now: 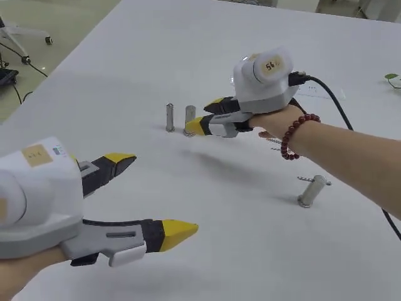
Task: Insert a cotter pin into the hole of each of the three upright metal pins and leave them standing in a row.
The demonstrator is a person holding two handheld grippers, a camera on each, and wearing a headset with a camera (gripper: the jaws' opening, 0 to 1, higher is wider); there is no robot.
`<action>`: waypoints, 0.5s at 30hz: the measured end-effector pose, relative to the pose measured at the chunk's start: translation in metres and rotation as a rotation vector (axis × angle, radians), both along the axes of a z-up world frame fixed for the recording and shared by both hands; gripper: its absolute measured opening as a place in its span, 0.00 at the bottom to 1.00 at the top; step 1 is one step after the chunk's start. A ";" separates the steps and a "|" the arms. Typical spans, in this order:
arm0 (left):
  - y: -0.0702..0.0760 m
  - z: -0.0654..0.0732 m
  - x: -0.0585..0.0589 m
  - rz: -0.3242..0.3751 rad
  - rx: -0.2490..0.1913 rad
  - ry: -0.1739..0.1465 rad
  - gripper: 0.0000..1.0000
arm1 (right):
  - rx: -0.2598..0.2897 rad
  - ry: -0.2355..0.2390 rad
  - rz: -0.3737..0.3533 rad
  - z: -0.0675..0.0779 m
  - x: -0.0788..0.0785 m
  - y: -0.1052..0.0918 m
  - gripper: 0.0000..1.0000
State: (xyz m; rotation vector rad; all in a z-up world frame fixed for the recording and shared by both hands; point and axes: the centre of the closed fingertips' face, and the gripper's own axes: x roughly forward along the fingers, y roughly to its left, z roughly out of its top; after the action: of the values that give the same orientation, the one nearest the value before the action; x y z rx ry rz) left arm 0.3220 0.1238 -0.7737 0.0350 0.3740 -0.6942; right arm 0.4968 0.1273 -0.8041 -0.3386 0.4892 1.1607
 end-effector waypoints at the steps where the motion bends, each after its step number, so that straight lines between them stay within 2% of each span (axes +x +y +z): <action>1: 0.001 0.000 0.000 0.002 0.002 0.001 0.88 | 0.004 -0.004 -0.004 0.000 0.002 0.002 0.35; 10: 0.011 -0.003 -0.001 0.027 0.016 0.002 0.86 | 0.044 -0.004 -0.036 -0.008 0.015 0.016 0.26; 15: 0.013 -0.004 -0.001 0.032 0.019 0.002 0.85 | 0.046 -0.010 -0.049 -0.012 0.019 0.023 0.25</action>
State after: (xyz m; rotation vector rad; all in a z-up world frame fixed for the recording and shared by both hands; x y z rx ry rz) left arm 0.3209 0.1372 -0.7776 0.0464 0.3826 -0.6594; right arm 0.5157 0.1507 -0.8157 -0.2910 0.4583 1.1208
